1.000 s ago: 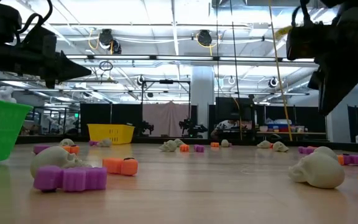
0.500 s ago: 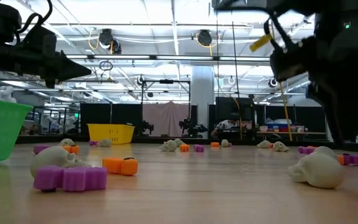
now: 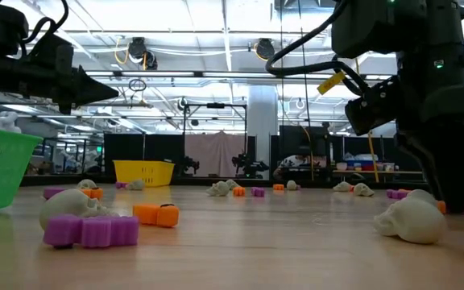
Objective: Sort Halloween decoration
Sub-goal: Put the purple skeleton toy into the blue bin
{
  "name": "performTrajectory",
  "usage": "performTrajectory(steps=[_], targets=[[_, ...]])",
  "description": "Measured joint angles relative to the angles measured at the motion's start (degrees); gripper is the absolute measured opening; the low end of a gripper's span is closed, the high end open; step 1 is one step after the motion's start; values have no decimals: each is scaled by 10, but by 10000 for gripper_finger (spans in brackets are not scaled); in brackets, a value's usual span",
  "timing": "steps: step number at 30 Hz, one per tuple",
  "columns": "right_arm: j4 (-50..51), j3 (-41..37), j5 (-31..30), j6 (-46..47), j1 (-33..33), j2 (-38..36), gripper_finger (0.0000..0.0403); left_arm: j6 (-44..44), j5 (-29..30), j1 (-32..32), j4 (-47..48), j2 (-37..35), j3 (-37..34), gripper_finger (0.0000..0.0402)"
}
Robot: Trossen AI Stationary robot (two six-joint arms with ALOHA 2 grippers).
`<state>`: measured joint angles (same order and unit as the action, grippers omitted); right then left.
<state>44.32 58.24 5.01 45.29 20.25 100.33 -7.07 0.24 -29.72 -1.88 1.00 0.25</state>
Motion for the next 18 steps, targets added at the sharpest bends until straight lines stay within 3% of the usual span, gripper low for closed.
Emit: performTrajectory(steps=[6,18], targets=[[4,3,4,-6,-1,0,12,0,-13,0,7,0,0,0],[117,146,-4,8,24,-33,7,-2,-16,0,9,1,0,0]])
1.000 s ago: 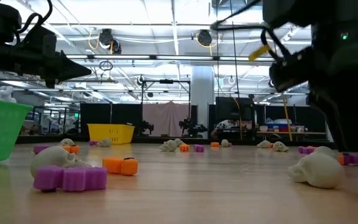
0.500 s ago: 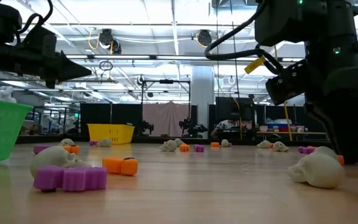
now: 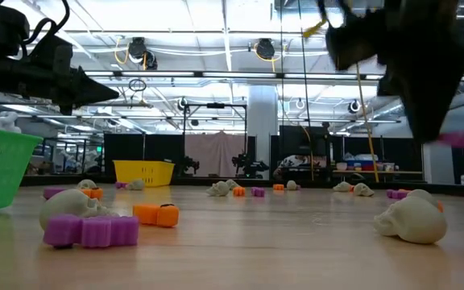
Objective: Sort Halloween decoration
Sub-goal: Put the purple skeleton toy into the blue bin, then put the gray skull toy into the yellow bin
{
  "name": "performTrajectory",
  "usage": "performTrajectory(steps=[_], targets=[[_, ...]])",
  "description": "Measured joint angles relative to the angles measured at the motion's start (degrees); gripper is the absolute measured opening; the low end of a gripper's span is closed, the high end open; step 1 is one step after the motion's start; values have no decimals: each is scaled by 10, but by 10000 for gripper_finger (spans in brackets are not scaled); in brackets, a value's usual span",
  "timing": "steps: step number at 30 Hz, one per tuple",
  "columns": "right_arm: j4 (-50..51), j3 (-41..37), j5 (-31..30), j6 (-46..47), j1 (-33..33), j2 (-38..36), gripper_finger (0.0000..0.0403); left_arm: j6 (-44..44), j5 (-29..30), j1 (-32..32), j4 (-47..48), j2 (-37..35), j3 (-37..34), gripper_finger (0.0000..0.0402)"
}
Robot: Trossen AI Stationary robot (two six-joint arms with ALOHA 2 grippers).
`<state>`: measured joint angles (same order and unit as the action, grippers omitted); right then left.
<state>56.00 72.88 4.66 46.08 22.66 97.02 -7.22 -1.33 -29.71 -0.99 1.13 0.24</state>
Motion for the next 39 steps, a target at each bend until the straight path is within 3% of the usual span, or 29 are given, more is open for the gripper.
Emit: performTrajectory(steps=[10,15,22,25,30,35,39], targets=[[43,35,64,209,121,-25,5,-30,-45,0,-5,0,0,0],[32,-13,60,279,162,-25,5,-30,-75,0,-11,0,0,0],[-93,-124,73,289,172,-24,4,-30,-107,24,-16,8,0,0],[-91,-137,75,289,172,-25,5,-30,-107,45,-16,27,0,0],[-76,-115,91,285,172,-36,43,-30,-106,85,-16,64,0,0],[15,-59,91,270,172,-46,106,-29,-86,124,-15,106,0,0],[77,-15,91,249,167,-61,122,-29,-66,154,-14,137,1,0]])
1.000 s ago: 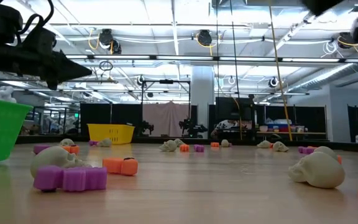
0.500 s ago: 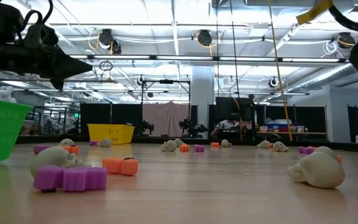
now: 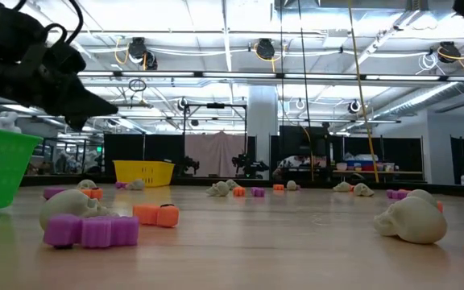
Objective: Sort Halloween decoration
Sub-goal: Put the gray skull toy into the yellow bin
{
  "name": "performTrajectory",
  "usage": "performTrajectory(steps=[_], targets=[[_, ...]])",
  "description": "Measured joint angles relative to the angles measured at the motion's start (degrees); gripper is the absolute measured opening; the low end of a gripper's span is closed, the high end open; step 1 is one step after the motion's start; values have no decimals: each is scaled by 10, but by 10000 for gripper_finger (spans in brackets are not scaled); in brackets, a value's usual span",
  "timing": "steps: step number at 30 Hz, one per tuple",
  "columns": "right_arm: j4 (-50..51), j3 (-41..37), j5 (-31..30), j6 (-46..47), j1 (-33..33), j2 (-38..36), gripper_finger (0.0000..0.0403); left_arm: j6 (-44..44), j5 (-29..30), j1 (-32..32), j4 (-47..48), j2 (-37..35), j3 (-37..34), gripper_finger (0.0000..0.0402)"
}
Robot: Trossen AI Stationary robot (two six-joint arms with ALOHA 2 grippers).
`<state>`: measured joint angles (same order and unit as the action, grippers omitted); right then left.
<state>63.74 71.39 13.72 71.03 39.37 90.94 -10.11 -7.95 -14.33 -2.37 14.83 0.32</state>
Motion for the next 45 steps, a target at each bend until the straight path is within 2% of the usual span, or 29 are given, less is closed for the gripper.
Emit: performTrajectory(steps=[2,5,8,10,16,21,25,29,34,38,45], targets=[[24,16,-6,-13,-10,-10,111,0,14,15,0,19,2,0],[33,24,-46,-63,-29,-24,71,3,29,37,-1,50,16,0],[34,23,-107,-143,-54,-26,19,12,50,57,-3,83,33,0],[27,22,-153,-202,-70,-25,7,15,55,68,-3,108,44,0],[-145,-15,-272,-381,-129,-25,1,14,57,99,-7,193,82,0],[-309,-76,-288,-515,-176,-25,1,14,59,137,5,279,123,0],[-391,-114,-290,-566,-210,-26,1,-31,74,175,59,359,172,0],[-414,-129,-299,-589,-235,-25,0,-102,121,219,116,441,228,0],[-416,-128,-305,-611,-248,-26,0,-247,128,250,216,527,300,3],[-417,-128,-303,-632,-248,-26,0,-327,118,261,291,573,350,36],[-416,-128,-303,-642,-248,-26,0,-444,71,261,303,626,382,130]])
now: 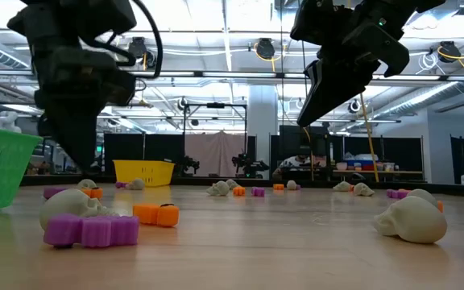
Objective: Sort Halloween decoration
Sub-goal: Put the gray skull toy into the yellow bin
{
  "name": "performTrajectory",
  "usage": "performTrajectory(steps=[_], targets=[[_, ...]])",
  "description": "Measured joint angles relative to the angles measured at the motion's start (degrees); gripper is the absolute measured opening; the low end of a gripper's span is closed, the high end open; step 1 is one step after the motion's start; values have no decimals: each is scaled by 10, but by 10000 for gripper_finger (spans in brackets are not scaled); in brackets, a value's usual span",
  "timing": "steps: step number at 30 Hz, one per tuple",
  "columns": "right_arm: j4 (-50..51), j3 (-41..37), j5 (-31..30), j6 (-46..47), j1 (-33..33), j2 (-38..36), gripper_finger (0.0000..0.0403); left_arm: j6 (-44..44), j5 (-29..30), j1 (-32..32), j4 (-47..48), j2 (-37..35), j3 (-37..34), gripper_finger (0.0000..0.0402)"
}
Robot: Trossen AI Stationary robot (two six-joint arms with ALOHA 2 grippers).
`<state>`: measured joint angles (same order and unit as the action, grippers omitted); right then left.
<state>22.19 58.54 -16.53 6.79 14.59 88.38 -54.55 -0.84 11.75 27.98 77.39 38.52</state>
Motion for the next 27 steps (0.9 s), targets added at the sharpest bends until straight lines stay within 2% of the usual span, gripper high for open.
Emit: performTrajectory(steps=[3,6,27], targets=[[1,0,0,1,0,0,0,-10,-4,-5,26,21,0,160],[1,0,0,2,0,0,0,-19,4,-11,31,35,-1,173],[-1,0,-1,11,0,0,0,14,29,-39,3,47,-3,176]])
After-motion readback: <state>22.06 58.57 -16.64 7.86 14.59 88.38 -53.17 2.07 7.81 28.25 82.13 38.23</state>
